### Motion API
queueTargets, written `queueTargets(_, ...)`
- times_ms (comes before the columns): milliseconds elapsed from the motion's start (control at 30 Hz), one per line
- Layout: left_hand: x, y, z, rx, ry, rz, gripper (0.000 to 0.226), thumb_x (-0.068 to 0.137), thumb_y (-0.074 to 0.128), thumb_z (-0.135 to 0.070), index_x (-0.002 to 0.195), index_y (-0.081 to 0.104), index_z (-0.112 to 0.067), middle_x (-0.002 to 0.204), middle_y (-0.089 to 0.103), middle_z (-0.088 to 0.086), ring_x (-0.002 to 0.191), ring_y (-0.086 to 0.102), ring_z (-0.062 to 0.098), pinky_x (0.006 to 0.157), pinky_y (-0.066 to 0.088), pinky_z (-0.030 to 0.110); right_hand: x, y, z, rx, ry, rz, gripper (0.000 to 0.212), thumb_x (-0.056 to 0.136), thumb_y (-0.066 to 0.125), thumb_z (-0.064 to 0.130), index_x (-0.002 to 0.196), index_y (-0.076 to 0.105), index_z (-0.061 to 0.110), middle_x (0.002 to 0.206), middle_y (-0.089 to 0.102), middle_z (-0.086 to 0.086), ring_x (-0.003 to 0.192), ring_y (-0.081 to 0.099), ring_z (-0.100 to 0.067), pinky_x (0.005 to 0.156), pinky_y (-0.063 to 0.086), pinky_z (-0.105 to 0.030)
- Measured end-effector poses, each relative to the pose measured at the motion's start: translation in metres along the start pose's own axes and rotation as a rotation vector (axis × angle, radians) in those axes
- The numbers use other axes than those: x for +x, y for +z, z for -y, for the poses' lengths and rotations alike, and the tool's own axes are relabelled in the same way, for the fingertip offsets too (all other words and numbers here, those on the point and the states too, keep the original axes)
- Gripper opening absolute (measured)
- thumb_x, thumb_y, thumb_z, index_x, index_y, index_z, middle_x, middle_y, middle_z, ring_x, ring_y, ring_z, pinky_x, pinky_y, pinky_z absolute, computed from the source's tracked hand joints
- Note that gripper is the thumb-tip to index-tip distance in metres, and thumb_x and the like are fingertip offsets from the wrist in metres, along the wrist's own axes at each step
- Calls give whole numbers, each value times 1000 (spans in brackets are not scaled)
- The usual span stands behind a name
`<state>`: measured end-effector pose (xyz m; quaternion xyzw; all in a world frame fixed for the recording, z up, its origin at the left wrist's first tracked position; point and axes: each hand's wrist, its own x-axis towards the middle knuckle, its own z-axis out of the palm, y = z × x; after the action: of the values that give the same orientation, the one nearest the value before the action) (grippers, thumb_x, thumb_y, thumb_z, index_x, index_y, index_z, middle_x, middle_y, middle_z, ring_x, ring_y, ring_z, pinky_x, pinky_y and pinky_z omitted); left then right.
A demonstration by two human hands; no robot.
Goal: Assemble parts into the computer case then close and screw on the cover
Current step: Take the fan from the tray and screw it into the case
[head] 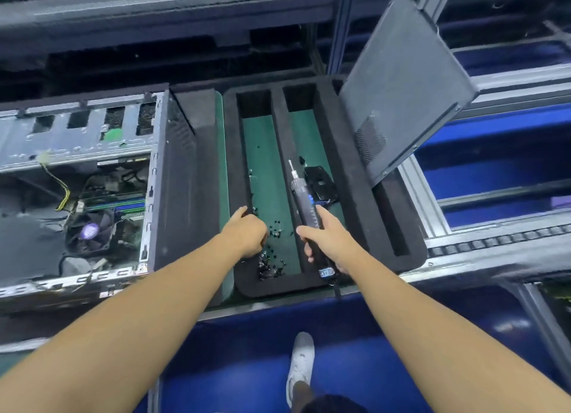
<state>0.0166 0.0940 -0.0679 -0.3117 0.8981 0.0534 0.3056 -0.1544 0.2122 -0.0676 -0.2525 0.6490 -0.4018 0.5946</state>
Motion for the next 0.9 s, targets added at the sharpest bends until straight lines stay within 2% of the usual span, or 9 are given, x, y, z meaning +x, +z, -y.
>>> queueTargets(67,6,3,-6,96,-4,21,17,93,56,-25,101,70,-23,99,70,-6,105,61,16,122,-1,45,3,0,-7,-8,11,23,68,94,69,16,153,35,21,83,65,-2,56,56,-21,53,51,-33)
queueTargets(167,14,7,-10,196,-11,68,14,93,54,-18,100,65,-21,93,70,-5,99,64,16,123,-4,44,6,-2,-14,1,-21,65,49,93,67,16,137,48,23,77,61,-6,54,54,-22,55,52,-38)
queueTargets(233,21,11,-17,263,-20,86,22,92,51,-12,109,63,-19,97,70,-6,101,63,16,123,-2,43,8,-3,-16,9,-47,79,51,93,66,16,140,47,21,74,59,-7,54,54,-22,56,54,-39)
queueTargets(333,31,17,-35,263,-57,132,35,93,48,-13,126,57,-20,113,68,-6,115,59,17,122,5,40,11,-6,-20,36,-43,72,66,94,63,14,153,35,13,70,59,-5,53,53,-22,59,54,-38)
queueTargets(433,37,24,-48,267,-121,119,28,93,51,-20,119,61,-27,114,68,-8,114,56,17,108,20,39,11,-7,-23,78,-48,74,68,95,61,11,155,30,10,69,56,-4,52,52,-21,59,55,-38)
queueTargets(533,38,33,-50,301,-155,128,26,93,51,-24,117,59,-30,112,67,-9,114,53,17,104,22,42,12,-9,-26,110,-45,76,70,94,62,11,156,30,12,68,56,-5,52,51,-21,59,55,-37)
queueTargets(700,35,36,-48,331,-125,80,26,92,53,-20,115,59,-29,109,67,-7,110,55,19,102,26,42,11,-9,-27,108,-79,96,57,88,65,19,142,46,18,71,56,-6,53,52,-21,61,57,-40)
queueTargets(900,30,41,-50,380,-48,67,28,92,53,-19,118,59,-28,114,65,-5,111,55,20,96,30,40,12,-9,-26,94,-100,105,37,87,64,18,123,56,22,71,56,-5,52,52,-22,61,58,-42)
